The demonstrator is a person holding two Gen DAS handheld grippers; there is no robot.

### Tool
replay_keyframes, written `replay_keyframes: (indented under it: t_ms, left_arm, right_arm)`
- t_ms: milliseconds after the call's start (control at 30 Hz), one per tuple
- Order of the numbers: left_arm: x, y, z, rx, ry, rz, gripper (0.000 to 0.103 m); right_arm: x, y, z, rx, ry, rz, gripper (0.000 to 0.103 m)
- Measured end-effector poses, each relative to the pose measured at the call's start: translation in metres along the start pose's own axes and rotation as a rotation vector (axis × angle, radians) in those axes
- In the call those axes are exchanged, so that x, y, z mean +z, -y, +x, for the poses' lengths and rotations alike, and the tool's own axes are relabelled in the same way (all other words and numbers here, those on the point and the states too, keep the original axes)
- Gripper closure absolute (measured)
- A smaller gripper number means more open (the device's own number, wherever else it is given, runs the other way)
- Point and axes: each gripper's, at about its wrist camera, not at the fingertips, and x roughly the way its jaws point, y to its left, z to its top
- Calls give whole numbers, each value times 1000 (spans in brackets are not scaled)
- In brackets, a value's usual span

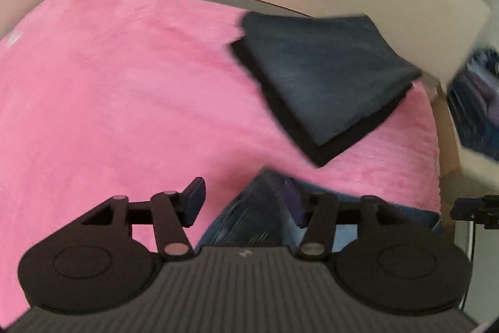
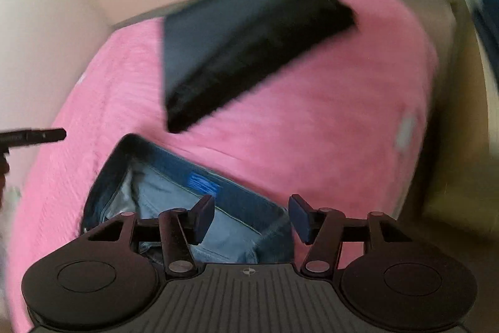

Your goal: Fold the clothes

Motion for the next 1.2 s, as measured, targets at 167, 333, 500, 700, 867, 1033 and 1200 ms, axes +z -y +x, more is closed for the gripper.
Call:
replay_keyframes:
  t_ms: [167, 333, 500, 700, 867, 1033, 1200]
  left_arm:
    - [-64, -32, 2, -51, -110, -132, 51]
    - [-93, -16, 42, -117, -212, -96, 51]
    - [-100, 3, 70, -137, -257, -55, 73]
    - [-61, 41, 57, -243, -238, 3, 91]
    - [-6, 97, 71, -375, -166, 7, 88]
    - [13, 96, 60, -385, -88, 9, 77]
    - [-21, 25, 29, -224, -105, -99, 73]
  right_arm:
    - [-20, -79, 24, 210, -132, -393, 24]
    - [-27, -101, 99, 254, -264, -565, 17]
    - [-30, -84, 134, 291, -460, -522, 71]
    - [-32, -58, 55, 226, -255, -457, 89]
    - [-68, -59, -16, 113, -58, -438, 88]
    - [-80, -67, -3, 69, -31, -389, 88]
    - [-58, -105, 39, -30, -61, -596, 70]
